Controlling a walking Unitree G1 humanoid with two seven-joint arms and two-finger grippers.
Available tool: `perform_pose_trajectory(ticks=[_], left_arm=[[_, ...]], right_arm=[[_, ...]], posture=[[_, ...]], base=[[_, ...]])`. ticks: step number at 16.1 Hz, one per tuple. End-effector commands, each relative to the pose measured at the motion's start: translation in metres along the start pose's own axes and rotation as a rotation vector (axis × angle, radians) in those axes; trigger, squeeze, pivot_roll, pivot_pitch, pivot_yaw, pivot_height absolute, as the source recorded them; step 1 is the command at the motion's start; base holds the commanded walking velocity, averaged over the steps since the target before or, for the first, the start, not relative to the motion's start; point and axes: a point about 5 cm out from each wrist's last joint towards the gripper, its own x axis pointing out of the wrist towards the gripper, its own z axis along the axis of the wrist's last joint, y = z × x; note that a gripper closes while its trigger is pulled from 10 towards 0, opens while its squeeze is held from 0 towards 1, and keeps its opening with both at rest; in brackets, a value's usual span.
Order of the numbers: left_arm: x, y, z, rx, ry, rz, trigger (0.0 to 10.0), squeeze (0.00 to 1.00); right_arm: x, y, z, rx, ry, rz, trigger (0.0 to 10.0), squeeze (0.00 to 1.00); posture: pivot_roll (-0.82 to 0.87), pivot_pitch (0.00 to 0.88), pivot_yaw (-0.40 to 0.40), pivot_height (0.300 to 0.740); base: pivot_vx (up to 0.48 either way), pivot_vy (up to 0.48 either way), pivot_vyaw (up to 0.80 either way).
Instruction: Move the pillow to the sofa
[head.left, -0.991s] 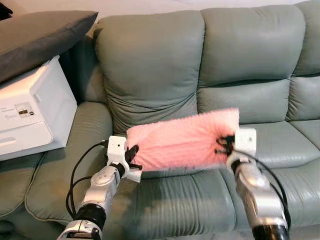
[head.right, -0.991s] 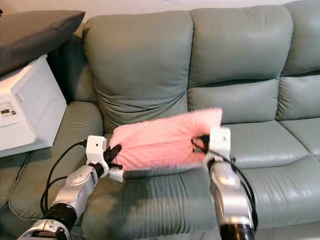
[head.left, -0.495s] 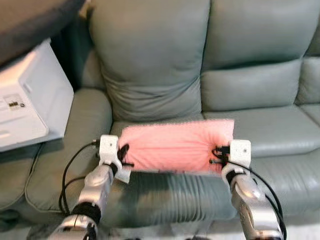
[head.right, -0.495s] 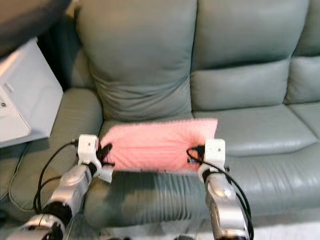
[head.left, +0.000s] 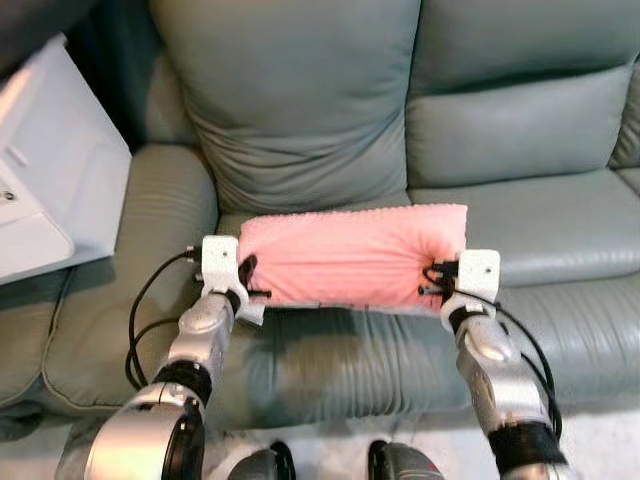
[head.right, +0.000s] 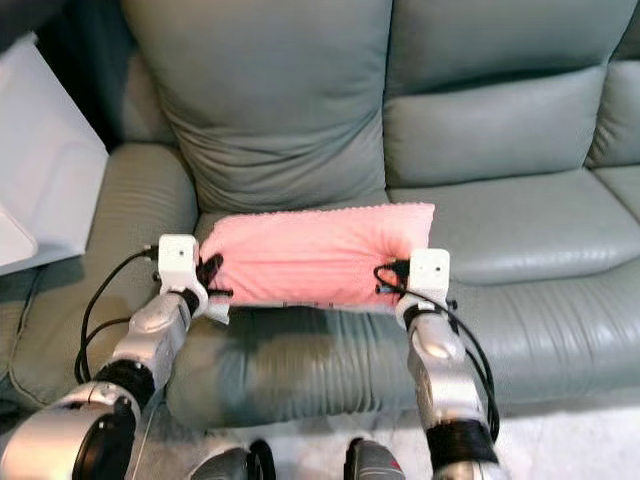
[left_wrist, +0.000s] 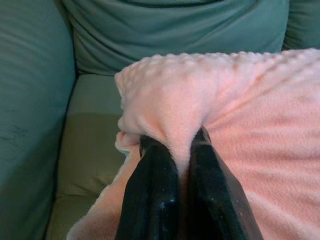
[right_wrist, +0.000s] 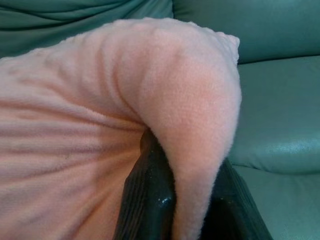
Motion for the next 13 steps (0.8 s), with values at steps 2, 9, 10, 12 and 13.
perform_pose_trajectory(ticks=[2, 9, 10, 12, 13], left_arm=[[0.000, 0.018, 0.010, -0.039, -0.044, 0.093, 10.0, 0.00], [-0.010, 0.024, -0.018, -0.061, 0.044, 0.148, 10.0, 0.00], [-0.012, 0.027, -0.023, -0.054, 0.056, 0.151, 10.0, 0.00], [-0.017, 0.035, -0.027, -0.044, 0.069, 0.171, 10.0, 0.00], [-0.018, 0.039, -0.028, -0.037, 0.074, 0.185, 10.0, 0.00]], right_arm=[[0.005, -0.015, 0.001, 0.011, -0.018, -0.054, 10.0, 0.00], [0.016, -0.009, -0.014, 0.041, 0.042, -0.030, 10.0, 0.00], [0.015, -0.007, -0.019, 0.047, 0.055, -0.027, 10.0, 0.00], [0.011, 0.002, -0.030, 0.054, 0.081, 0.007, 10.0, 0.00], [0.009, 0.005, -0.034, 0.049, 0.086, 0.024, 10.0, 0.00]], posture=[[-0.11, 0.288, 0.110, 0.740], [-0.10, 0.303, 0.109, 0.740], [-0.10, 0.304, 0.107, 0.740], [-0.09, 0.304, 0.106, 0.740], [-0.09, 0.305, 0.105, 0.740]], base=[[0.000, 0.000, 0.00], [0.000, 0.000, 0.00], [0.000, 0.000, 0.00], [0.000, 0.000, 0.00], [0.000, 0.000, 0.00]])
